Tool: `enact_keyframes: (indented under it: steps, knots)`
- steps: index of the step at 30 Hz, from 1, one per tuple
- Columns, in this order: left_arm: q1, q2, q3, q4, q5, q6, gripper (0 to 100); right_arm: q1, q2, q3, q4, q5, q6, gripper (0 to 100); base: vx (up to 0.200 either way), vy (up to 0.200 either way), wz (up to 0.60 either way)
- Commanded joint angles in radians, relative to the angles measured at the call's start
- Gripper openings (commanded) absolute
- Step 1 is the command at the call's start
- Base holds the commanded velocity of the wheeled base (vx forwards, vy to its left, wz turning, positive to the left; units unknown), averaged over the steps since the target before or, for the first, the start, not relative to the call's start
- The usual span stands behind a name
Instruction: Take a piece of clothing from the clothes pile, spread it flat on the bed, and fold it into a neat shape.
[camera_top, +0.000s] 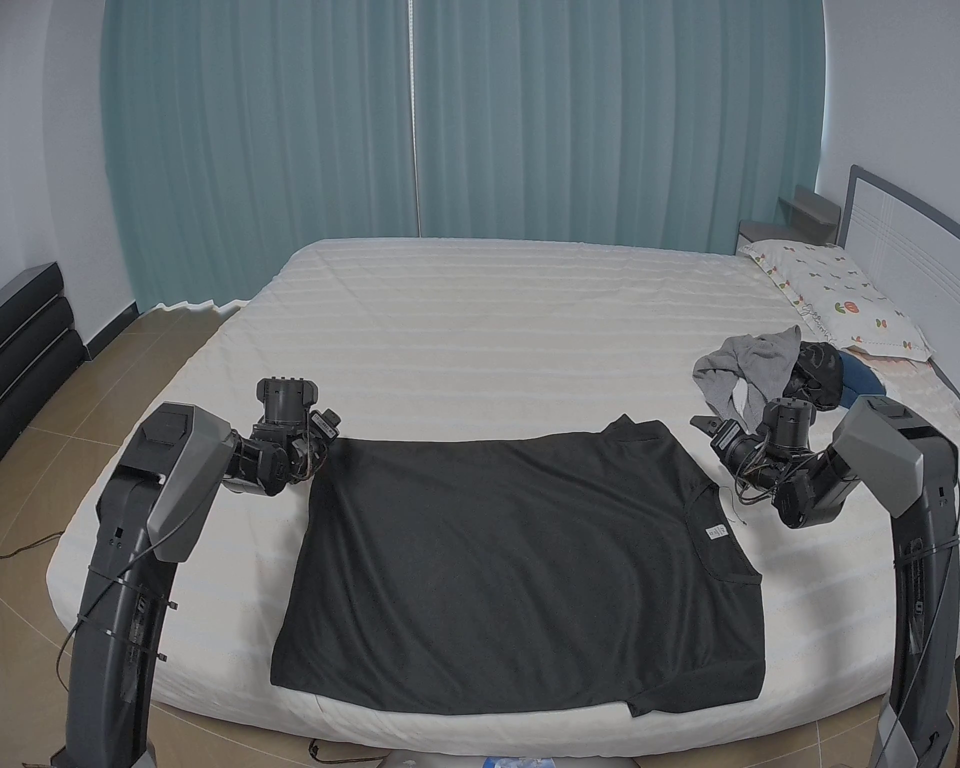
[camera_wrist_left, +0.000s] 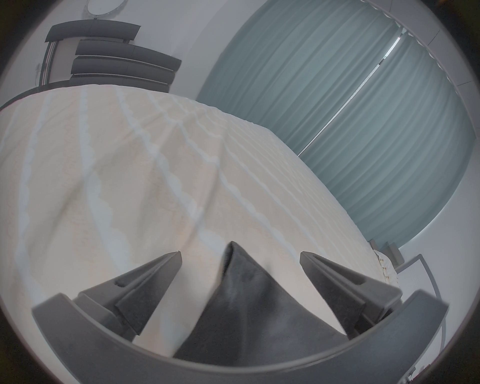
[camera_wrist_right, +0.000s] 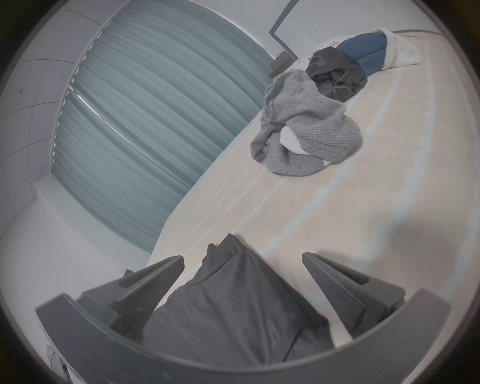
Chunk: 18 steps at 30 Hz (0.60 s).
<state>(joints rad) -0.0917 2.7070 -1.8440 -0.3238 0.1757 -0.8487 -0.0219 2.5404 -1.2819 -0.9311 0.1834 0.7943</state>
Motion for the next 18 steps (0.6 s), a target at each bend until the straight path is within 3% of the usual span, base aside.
enact_keyframes:
  steps: [1,8,15,18]
  knots:
    - [0.021,-0.213,0.203,-0.001,-0.035,-0.012,100,-0.018,-0.195,0.191,-0.005,0.036,0.005,100,0.000,0.000,0.00]
    - [0.026,-0.420,0.486,-0.006,-0.162,-0.133,100,-0.038,-0.339,0.434,-0.031,0.148,0.043,100,0.000,0.000,0.00]
    - [0.021,-0.555,0.744,-0.043,-0.228,-0.185,100,-0.032,-0.430,0.632,-0.040,0.159,0.049,100,0.000,0.000,0.00]
    - [0.021,-0.593,0.855,-0.100,-0.256,-0.213,100,-0.033,-0.431,0.673,-0.041,0.172,0.066,100,-0.200,0.000,0.00]
